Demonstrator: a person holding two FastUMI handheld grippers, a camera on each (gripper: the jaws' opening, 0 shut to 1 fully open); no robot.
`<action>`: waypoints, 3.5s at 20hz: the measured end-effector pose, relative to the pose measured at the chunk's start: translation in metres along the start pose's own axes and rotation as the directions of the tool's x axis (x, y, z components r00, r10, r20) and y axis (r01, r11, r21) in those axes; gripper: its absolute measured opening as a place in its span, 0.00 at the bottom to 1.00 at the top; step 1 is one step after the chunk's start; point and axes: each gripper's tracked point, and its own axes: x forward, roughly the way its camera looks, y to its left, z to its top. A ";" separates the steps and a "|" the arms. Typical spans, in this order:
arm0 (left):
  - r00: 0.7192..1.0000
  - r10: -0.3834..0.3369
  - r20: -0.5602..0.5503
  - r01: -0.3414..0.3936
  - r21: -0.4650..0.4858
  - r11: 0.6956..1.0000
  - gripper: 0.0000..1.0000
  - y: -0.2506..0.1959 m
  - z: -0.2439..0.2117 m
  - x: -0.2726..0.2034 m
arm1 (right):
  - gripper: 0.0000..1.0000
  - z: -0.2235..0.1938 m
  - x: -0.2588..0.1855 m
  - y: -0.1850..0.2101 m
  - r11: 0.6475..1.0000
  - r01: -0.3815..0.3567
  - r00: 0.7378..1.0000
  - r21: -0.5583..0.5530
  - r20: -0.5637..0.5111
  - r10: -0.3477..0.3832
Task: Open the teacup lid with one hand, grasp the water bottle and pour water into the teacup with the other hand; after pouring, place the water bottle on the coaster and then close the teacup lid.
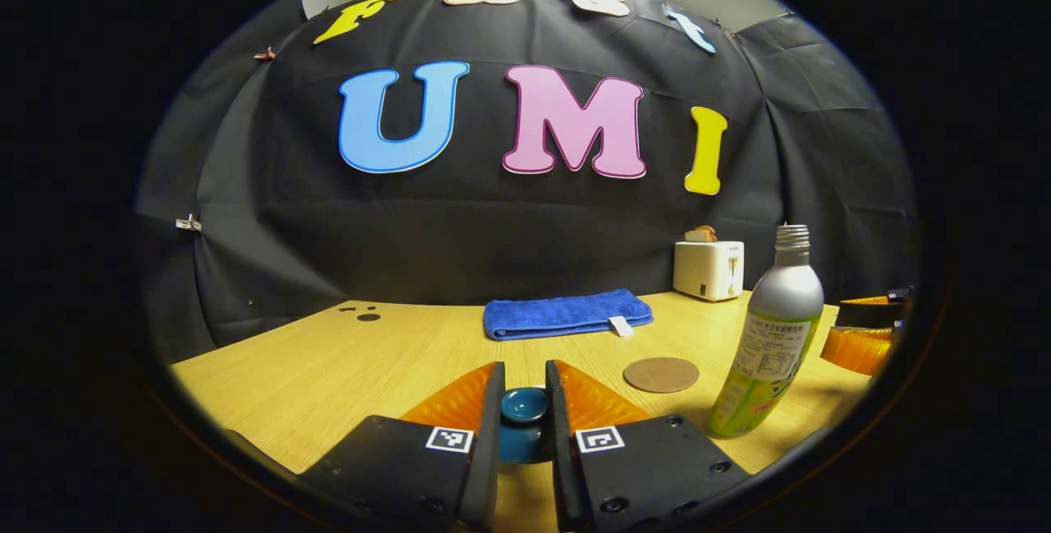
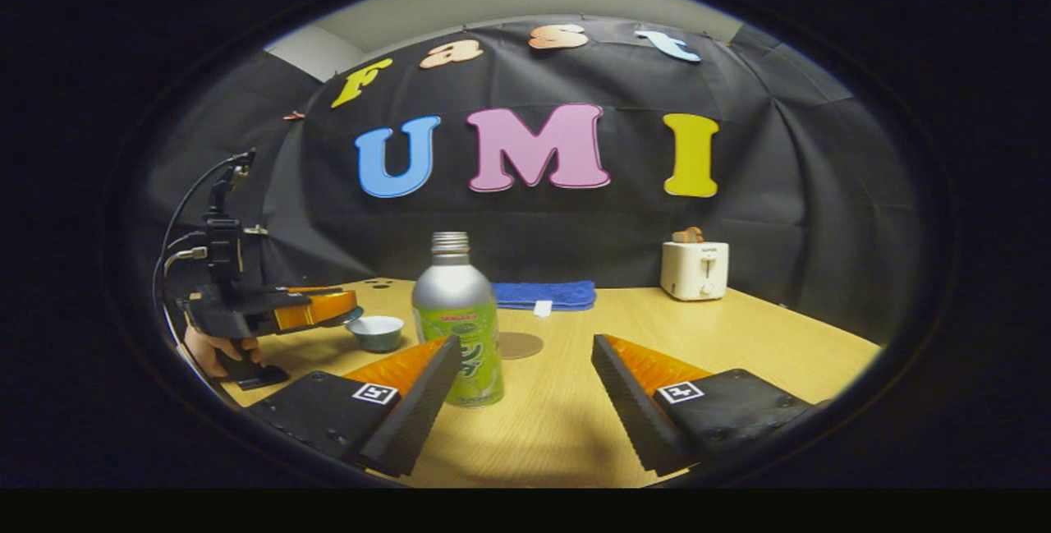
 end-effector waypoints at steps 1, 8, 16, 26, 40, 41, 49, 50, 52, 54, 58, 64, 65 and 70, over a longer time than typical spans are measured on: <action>1.000 0.002 0.000 -0.002 0.000 1.000 0.31 0.004 0.000 -0.003 | 0.99 -0.001 -0.002 0.005 1.000 -0.020 1.000 0.001 -0.001 0.020; 1.000 0.028 -0.002 -0.028 -0.001 1.000 0.31 0.027 -0.001 -0.009 | 0.98 -0.001 0.014 0.036 0.996 -0.088 0.996 0.002 -0.005 0.088; 1.000 0.006 -0.002 -0.006 0.000 1.000 0.30 0.030 -0.001 -0.010 | 0.99 -0.002 0.050 0.041 0.999 -0.042 0.999 0.001 -0.007 0.042; 0.999 0.042 -0.004 -0.042 0.001 0.999 0.31 0.060 0.000 0.000 | 0.99 -0.001 0.076 0.034 0.999 0.043 0.999 -0.001 -0.008 -0.043; 0.999 0.037 -0.006 -0.037 0.000 0.999 0.31 0.079 -0.002 0.015 | 0.77 -0.001 0.090 0.050 0.999 -0.053 0.998 -0.009 -0.022 0.053; 0.999 0.042 -0.006 -0.042 -0.001 0.999 0.31 0.082 -0.002 0.015 | 0.76 0.000 0.093 0.050 0.998 -0.062 0.998 -0.028 -0.026 0.062; 1.000 0.011 -0.004 -0.011 0.002 1.000 0.32 0.104 -0.002 0.020 | 0.75 0.011 0.128 0.046 0.892 -0.030 1.000 -0.451 -0.013 0.027; 1.000 0.012 -0.003 -0.012 0.002 1.000 0.31 0.110 -0.002 0.020 | 0.75 0.013 0.135 0.047 0.860 -0.019 1.000 -0.510 -0.002 0.021; 1.000 0.017 -0.004 -0.016 0.002 1.000 0.31 0.120 -0.002 0.020 | 0.75 0.013 0.146 0.050 0.778 -0.003 1.000 -0.628 0.017 0.018; 1.000 0.026 -0.005 -0.026 0.002 1.000 0.31 0.130 -0.003 0.021 | 0.75 0.012 0.155 0.051 0.659 0.005 0.999 -0.752 0.028 0.025; 0.999 0.034 -0.005 -0.034 0.002 0.999 0.31 0.135 -0.002 0.019 | 0.75 0.005 0.166 0.058 0.434 -0.007 0.997 -0.901 0.027 0.073; 0.999 0.038 -0.006 -0.038 0.003 0.999 0.31 0.136 -0.002 0.020 | 0.75 -0.001 0.177 0.076 0.176 -0.035 0.986 -0.984 -0.006 0.164; 0.999 0.038 -0.005 -0.038 0.002 0.999 0.31 0.135 -0.003 0.020 | 0.75 -0.003 0.178 0.077 0.149 -0.038 0.985 -0.988 -0.011 0.174; 0.999 0.038 -0.006 -0.038 0.002 0.999 0.31 0.136 -0.002 0.021 | 0.75 -0.014 0.179 0.084 0.010 -0.038 0.978 -0.999 -0.035 0.207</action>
